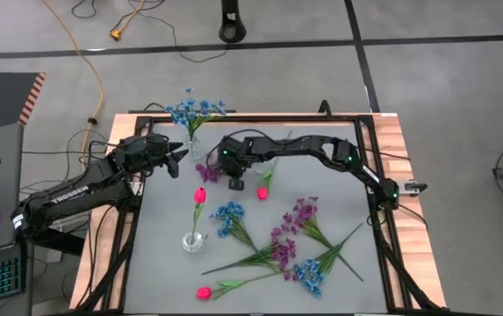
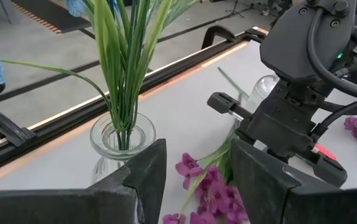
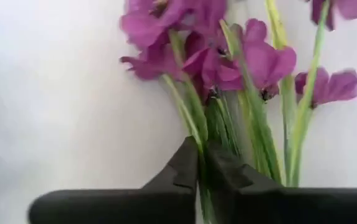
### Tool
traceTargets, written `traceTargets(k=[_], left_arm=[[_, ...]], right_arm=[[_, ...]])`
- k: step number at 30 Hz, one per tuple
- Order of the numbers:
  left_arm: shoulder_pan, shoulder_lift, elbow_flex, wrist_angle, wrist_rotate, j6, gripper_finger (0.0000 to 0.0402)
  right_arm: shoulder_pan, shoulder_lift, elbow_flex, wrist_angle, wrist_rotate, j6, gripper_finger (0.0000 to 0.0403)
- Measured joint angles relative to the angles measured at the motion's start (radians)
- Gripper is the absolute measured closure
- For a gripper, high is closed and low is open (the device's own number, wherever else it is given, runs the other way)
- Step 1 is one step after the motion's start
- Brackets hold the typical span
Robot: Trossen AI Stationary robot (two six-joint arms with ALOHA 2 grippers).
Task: Sort flowers into vase by color
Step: Put the top violet flower into the top right transparent vase
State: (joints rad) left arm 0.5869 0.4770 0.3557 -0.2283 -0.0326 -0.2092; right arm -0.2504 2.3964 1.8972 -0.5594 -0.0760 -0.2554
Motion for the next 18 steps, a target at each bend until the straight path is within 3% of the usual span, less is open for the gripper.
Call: traceTargets(k=[3, 11, 18], left_arm=[[0.000, -0.007, 0.000, 0.000, 0.000, -0.005, 0.0237], [0.000, -0.009, 0.000, 0.002, 0.000, -0.005, 0.0237], [0.000, -0.009, 0.000, 0.002, 0.000, -0.005, 0.0237]], right_arm=[[-0.001, -0.008, -0.001, -0.011, 0.000, 0.000, 0.0375], [-0.002, -0.059, -0.004, -0.045, 0.003, 0.019, 0.0362], [-0.001, -0.127, -0.003, -0.074, 0.000, 0.019, 0.0374]])
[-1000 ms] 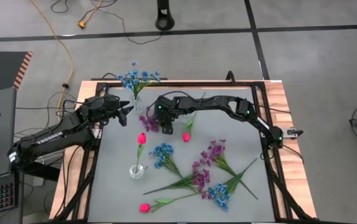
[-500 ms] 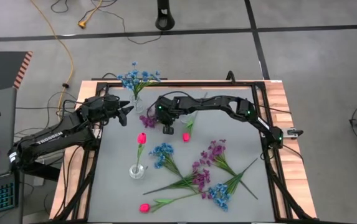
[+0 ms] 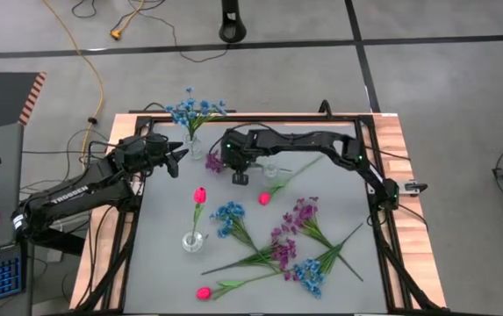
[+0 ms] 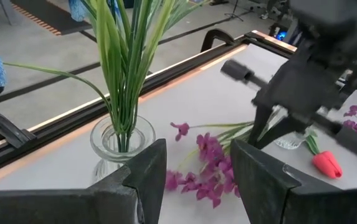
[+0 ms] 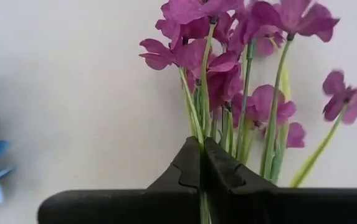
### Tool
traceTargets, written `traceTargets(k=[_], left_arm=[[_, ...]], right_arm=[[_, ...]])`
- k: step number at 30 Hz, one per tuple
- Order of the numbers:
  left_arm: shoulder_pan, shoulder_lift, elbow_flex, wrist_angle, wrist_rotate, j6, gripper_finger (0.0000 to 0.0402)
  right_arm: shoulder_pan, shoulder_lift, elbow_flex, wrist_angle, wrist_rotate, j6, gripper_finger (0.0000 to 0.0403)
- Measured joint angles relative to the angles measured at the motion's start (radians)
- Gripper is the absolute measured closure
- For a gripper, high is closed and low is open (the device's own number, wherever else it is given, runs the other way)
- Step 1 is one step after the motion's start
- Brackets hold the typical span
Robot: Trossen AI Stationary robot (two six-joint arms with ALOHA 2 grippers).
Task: Sort flowers into vase by color
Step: Put the top violet flower into the top right transparent vase
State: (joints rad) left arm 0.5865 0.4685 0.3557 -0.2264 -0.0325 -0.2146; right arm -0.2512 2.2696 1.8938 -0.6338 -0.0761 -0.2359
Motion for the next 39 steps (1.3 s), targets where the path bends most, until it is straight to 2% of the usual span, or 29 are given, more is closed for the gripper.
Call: traceTargets(k=[10, 28, 33, 39], left_arm=[[0.000, 0.000, 0.000, 0.000, 0.000, 0.000, 0.0237], [0.000, 0.000, 0.000, 0.000, 0.000, -0.020, 0.0237], [0.000, 0.000, 0.000, 0.001, 0.000, -0.038, 0.0237], [0.000, 0.000, 0.000, 0.004, 0.000, -0.045, 0.0237]], right_arm=[[0.000, -0.127, 0.001, -0.088, -0.001, -0.006, 0.0372], [-0.006, -0.472, -0.004, -0.231, -0.002, 0.000, 0.0371], [-0.006, -0.584, -0.057, -0.195, -0.002, 0.000, 0.0376], [-0.006, -0.755, -0.236, -0.058, -0.002, 0.045, 0.0371]])
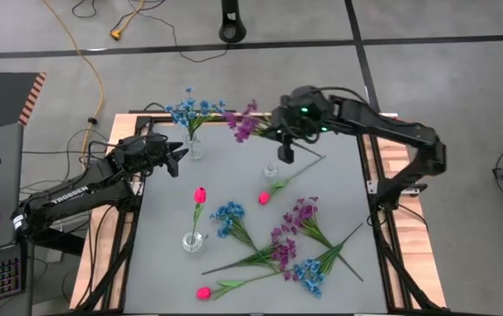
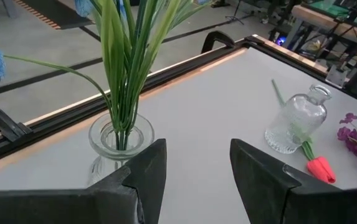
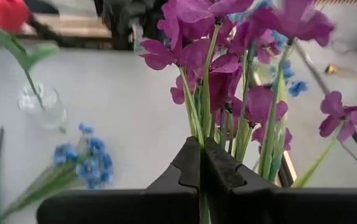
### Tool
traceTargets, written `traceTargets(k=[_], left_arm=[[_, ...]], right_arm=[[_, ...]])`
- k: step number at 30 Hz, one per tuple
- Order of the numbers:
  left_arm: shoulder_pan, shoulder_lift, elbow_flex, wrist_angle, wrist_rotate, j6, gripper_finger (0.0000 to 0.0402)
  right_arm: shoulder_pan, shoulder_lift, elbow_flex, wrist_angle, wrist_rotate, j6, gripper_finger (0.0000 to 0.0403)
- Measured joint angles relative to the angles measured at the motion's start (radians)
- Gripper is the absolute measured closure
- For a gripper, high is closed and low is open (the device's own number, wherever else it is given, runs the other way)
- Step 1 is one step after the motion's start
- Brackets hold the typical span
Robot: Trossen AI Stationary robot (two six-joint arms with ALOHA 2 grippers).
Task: Sort flowers into vase by color
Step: Put the top violet flower into the top right transparent vase
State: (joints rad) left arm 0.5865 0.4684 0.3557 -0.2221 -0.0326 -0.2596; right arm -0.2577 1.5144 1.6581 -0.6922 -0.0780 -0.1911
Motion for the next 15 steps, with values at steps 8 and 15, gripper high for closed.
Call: traceTargets(k=[8, 15], left_arm=[[0.000, 0.000, 0.000, 0.007, 0.000, 0.000, 0.0237], [0.000, 0.000, 0.000, 0.007, 0.000, 0.000, 0.0237]], right_arm=[[0.025, -0.233, -0.380, 0.514, 0.000, 0.073, 0.0374], [0.058, -0.318, -0.651, 1.040, -0.002, 0.089, 0.0374]])
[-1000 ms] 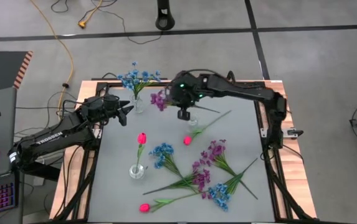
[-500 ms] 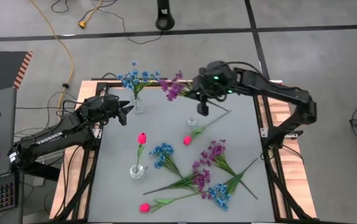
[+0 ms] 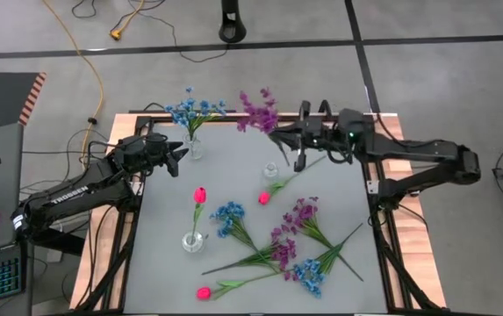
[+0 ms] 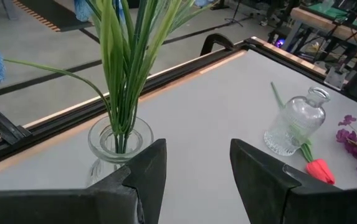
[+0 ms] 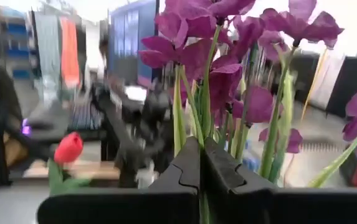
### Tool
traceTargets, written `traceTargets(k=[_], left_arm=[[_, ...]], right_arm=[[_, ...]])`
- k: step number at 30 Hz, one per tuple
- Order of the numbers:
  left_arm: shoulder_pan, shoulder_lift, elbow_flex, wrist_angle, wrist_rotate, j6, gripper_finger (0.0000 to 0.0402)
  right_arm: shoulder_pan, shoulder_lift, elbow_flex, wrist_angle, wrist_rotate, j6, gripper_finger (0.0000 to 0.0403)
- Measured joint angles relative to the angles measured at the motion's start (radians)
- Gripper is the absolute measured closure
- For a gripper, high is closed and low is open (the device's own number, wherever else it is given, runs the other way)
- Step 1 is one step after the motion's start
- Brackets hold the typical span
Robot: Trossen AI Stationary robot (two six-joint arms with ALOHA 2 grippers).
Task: Sort flowers into vase by color
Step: Put the top violet flower into the top right transparent vase
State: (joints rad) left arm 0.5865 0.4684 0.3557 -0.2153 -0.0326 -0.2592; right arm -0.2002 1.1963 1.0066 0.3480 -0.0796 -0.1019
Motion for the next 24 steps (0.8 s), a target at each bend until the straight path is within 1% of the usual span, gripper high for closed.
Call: traceTargets(k=[4, 8, 14, 20, 24], left_arm=[[0.000, 0.000, 0.000, 0.000, 0.000, 0.000, 0.0237], [0.000, 0.000, 0.000, 0.000, 0.000, 0.000, 0.0237], [0.000, 0.000, 0.000, 0.000, 0.000, 0.000, 0.0237], [0.000, 0.000, 0.000, 0.001, 0.000, 0.000, 0.0237], [0.000, 0.000, 0.000, 0.004, -0.003, 0.000, 0.0237]], right_arm=[[0.004, 0.001, -0.096, 0.240, 0.000, 0.004, 0.0375], [0.004, 0.001, -0.173, 0.384, -0.001, 0.023, 0.0370], [0.004, 0.002, -0.300, 0.605, 0.000, 0.024, 0.0375], [0.004, 0.003, -0.388, 0.743, 0.000, 0.024, 0.0370], [0.004, 0.064, -0.398, 0.837, 0.002, 0.017, 0.0374]])
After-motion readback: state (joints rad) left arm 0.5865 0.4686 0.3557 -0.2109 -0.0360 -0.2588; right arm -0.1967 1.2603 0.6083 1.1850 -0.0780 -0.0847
